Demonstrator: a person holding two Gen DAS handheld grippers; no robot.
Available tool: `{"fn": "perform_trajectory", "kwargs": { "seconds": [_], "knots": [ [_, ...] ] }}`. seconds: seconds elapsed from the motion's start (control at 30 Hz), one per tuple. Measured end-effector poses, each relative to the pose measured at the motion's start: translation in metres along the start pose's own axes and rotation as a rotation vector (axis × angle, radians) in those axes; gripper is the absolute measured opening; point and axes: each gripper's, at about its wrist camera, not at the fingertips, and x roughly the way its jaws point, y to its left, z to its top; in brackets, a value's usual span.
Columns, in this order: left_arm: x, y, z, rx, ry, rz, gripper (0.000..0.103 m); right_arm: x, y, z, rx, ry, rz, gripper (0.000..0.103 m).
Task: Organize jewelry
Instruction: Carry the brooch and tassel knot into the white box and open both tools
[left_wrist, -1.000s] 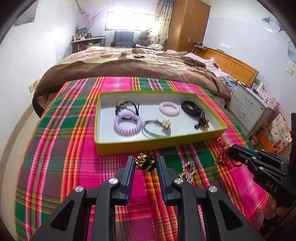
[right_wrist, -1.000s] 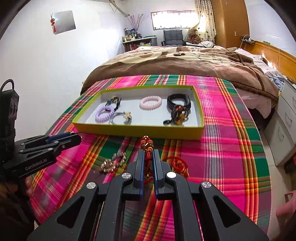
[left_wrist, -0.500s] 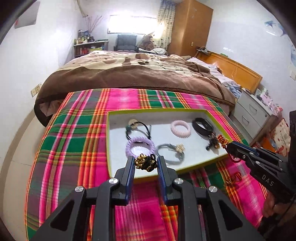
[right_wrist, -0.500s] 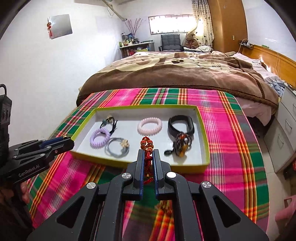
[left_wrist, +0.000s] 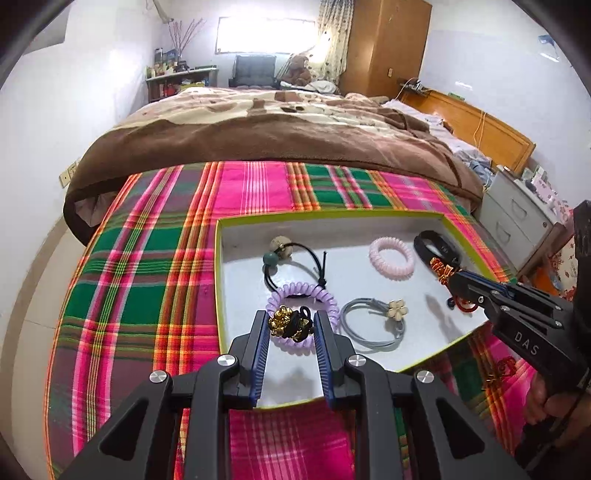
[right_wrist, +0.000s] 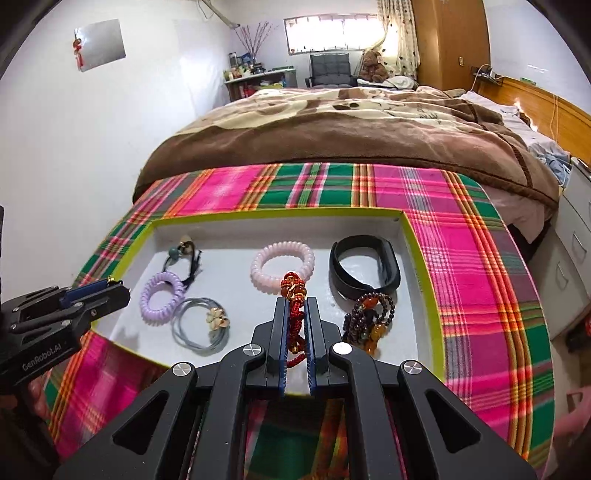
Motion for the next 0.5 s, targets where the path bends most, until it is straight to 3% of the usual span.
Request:
{"fn": "perform_trajectory", "kwargs": {
  "seconds": [0.5],
  "knots": [
    [0.015, -0.003, -0.006, 0.011, 0.034, -0.003, 0.025, 0.019, 0.0, 0.0, -0.009, 0.041, -0.024, 0.008]
  ]
}}
